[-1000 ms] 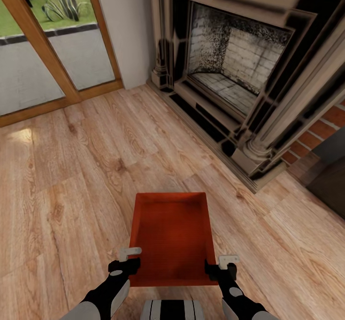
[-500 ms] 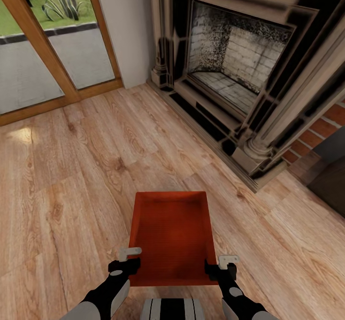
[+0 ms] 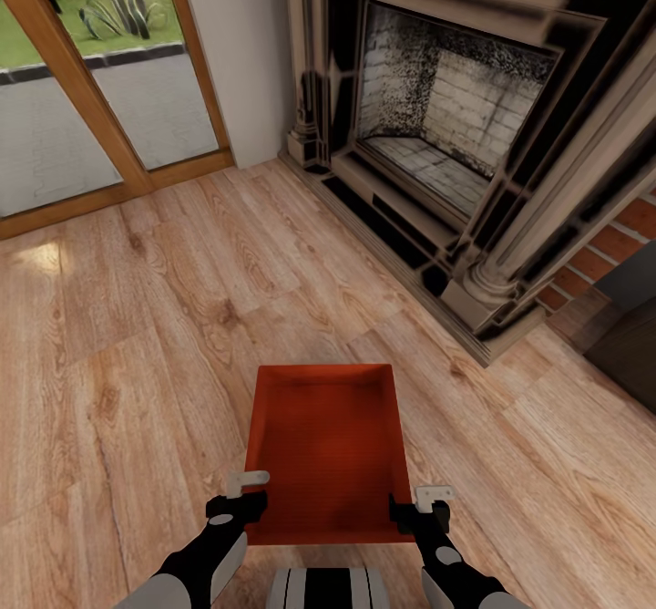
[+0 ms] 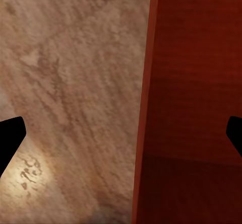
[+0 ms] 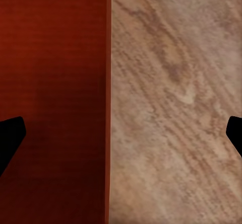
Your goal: Move the two storage containers from the living room to the garage. In the garage, place one container on the floor and stack the other container on top of it (either order is fine).
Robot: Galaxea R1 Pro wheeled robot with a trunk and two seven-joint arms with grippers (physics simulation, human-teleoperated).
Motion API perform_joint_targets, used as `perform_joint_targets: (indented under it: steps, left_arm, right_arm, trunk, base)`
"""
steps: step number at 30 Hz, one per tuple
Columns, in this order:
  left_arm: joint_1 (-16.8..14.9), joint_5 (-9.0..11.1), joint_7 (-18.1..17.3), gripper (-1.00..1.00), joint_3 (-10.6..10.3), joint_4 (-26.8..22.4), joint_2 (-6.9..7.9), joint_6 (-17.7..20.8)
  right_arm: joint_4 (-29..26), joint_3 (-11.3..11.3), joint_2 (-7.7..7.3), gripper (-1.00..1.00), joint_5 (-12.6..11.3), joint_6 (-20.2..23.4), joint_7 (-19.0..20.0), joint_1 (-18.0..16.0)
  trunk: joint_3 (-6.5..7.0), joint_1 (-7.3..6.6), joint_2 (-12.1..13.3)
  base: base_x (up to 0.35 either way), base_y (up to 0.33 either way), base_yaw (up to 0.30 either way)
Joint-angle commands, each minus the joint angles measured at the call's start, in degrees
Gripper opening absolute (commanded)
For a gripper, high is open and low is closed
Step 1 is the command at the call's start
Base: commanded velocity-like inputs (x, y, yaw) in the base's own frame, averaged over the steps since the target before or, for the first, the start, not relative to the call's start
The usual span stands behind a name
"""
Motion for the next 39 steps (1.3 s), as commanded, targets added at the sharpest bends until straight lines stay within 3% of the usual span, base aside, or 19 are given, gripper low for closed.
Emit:
perform_joint_targets:
  steps: [1,7,8,9,26,39]
  left_arm:
    - [-0.01,0.6,0.38,1.0,-0.51,-0.03,0.04,0.03]
    - [-0.01,0.31,0.29,1.0,-0.74,0.04,-0.1,0.09]
    - [-0.01,0.24,0.25,1.0,-0.8,0.11,-0.12,0.08]
    - [-0.01,0.21,0.23,-1.0,-0.9,0.31,-0.11,0.1]
    - [-0.01,0.16,0.28,-1.0,-0.77,0.04,-0.06,0.32]
    - [-0.01,0.33,0.29,-1.0,-0.77,0.0,0.03,0.12]
  right_arm:
    - [0.06,0.32,0.0,1.0,0.18,-0.08,-0.48,-0.03]
    - [0.06,0.31,0.01,1.0,0.17,-1.01,-0.54,-0.03]
    - [0.06,0.32,0.0,-1.0,0.26,-1.28,-0.55,-0.03]
    - [0.06,0.32,0.02,-1.0,0.24,-1.39,-0.56,-0.03]
    - [0.1,0.24,0.0,-1.0,0.04,-1.57,-0.56,-0.03]
    - [0.11,0.24,0.0,-1.0,0.04,-1.57,-0.54,-0.03]
  trunk:
    - [-0.03,-0.01,-0.01]
    - [-0.03,-0.01,-0.01]
    - [-0.03,-0.01,-0.01]
    - [-0.03,-0.01,-0.01]
    - [-0.03,-0.01,-0.01]
    - [2.3,-2.86,5.2]
  base:
    - [0.0,0.0,0.0]
    - [0.0,0.0,0.0]
    - [0.0,0.0,0.0]
    - [0.0,0.0,0.0]
    - [0.0,0.0,0.0]
    - [0.0,0.0,0.0]
